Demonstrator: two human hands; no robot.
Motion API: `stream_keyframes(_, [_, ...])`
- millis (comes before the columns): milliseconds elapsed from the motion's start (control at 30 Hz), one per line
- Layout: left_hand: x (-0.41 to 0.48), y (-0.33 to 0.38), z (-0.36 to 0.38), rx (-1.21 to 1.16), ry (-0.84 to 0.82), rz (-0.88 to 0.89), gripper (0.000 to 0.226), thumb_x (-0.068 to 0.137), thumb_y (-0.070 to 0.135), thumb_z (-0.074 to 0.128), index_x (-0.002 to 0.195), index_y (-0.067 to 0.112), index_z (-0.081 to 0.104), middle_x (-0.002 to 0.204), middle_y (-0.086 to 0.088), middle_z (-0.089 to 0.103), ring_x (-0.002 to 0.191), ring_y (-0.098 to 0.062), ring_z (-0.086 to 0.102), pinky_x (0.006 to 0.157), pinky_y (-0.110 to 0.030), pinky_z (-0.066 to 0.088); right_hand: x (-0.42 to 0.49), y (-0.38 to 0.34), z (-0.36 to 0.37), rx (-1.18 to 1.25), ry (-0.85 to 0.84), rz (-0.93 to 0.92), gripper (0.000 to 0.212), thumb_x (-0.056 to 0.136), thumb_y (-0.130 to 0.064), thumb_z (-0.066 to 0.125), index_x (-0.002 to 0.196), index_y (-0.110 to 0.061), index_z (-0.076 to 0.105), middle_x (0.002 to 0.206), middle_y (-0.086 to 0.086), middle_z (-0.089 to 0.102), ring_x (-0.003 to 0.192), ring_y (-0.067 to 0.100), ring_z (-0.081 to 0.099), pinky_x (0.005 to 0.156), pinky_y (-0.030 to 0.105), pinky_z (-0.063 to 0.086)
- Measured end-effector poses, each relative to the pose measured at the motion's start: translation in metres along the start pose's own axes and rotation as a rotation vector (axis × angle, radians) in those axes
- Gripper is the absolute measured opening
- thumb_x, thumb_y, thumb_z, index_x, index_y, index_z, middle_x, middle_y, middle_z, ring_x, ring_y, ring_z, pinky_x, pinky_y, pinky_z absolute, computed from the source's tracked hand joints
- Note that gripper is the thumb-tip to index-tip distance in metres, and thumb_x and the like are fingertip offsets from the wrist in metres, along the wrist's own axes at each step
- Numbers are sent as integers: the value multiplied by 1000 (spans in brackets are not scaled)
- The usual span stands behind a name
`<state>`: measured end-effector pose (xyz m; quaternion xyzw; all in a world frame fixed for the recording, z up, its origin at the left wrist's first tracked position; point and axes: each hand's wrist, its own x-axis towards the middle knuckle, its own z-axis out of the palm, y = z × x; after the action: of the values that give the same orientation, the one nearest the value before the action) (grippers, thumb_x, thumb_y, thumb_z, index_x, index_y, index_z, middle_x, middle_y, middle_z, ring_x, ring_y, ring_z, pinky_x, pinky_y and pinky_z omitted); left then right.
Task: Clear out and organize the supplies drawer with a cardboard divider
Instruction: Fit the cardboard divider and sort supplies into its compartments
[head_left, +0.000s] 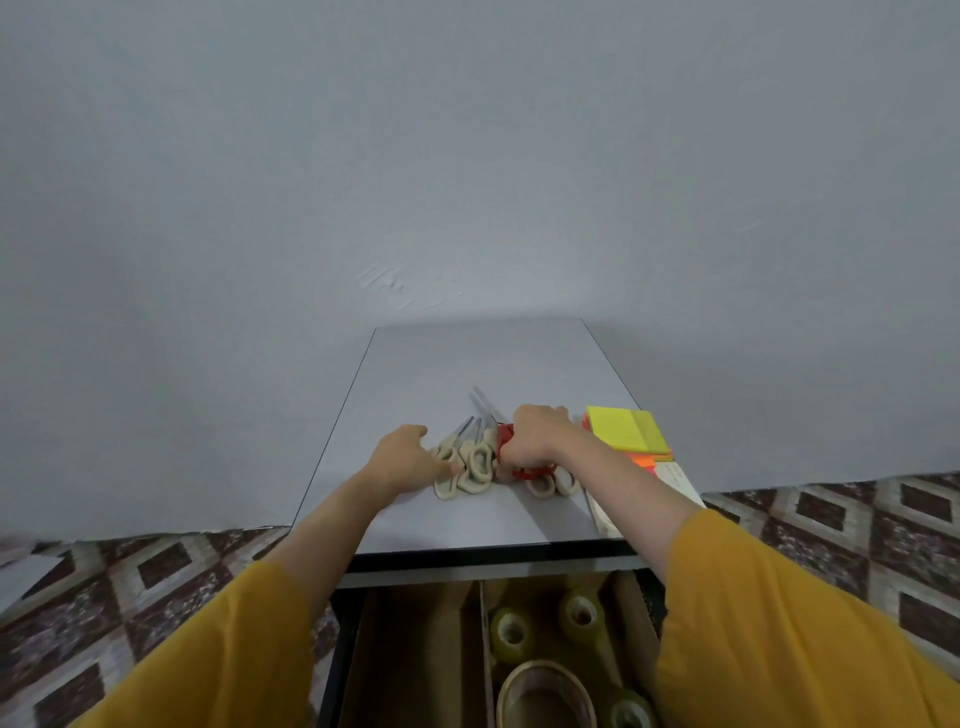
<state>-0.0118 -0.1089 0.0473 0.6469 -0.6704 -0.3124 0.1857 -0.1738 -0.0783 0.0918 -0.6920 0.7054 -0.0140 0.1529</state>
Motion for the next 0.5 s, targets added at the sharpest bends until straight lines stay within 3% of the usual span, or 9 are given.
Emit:
stream_keyframes(133, [-17,-7,-10,-51,47,2,69,83,29,69,139,2,39,136,-13,48,123,-29,46,108,-40,35,-21,2,-4,24,129,-39,29,81,-19,60,62,-13,38,79,6,52,89,29,48,76,27,29])
stream_keyframes(200, [-40,-11,-20,67,77,38,55,85,30,65,130,4,48,129,-13,51,118,-30,47,105,-42,36,-40,3,-3,58,153,-77,32,76,-23,66,60,-14,40,64,1,46,77,26,46,68,26,28])
stream_keyframes(300, [-77,-18,-28,121,78,86,58,84,29,67,135,13,44,133,-11,45,121,-29,42,105,-40,35,-74,9,3,174,159,-133,30,64,-29,77,63,-12,53,60,-1,48,65,20,47,51,27,30])
stream_keyframes(400, [-127,-26,-33,65,85,176,63,80,24,72,134,10,44,131,-8,45,118,-23,46,101,-33,38,-113,19,19,258,130,-177,38,61,-30,80,89,-9,66,80,1,61,73,18,55,64,30,44])
stream_keyframes(500, [-174,-35,-35,43,85,216,62,77,23,75,131,9,48,113,0,52,101,-12,51,88,-24,43,-150,29,42,304,15,-199,51,62,-34,81,105,-16,61,97,-1,63,88,14,60,81,32,52])
